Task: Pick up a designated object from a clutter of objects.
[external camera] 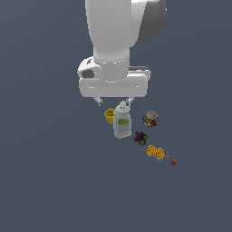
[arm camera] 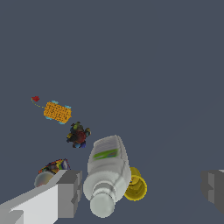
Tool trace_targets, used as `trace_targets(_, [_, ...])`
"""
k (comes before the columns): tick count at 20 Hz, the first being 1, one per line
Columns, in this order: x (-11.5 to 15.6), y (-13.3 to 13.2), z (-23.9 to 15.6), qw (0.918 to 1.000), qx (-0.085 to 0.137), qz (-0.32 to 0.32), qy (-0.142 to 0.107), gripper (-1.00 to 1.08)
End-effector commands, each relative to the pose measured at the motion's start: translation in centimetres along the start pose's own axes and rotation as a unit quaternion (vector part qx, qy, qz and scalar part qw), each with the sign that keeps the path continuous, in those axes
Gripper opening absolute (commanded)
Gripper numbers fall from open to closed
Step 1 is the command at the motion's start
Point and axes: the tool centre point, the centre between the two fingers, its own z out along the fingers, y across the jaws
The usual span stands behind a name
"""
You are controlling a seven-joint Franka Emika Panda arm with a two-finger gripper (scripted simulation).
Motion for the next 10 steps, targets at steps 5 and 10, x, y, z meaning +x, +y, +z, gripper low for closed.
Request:
trace_targets(5, [-0.1,-1.1,0.1,1.0,0.005,-0.004,0.0,1.0])
trace_targets(10, [-0.3,-3.2,0.3,0.9998,0.014,-0.012,0.0,1.0])
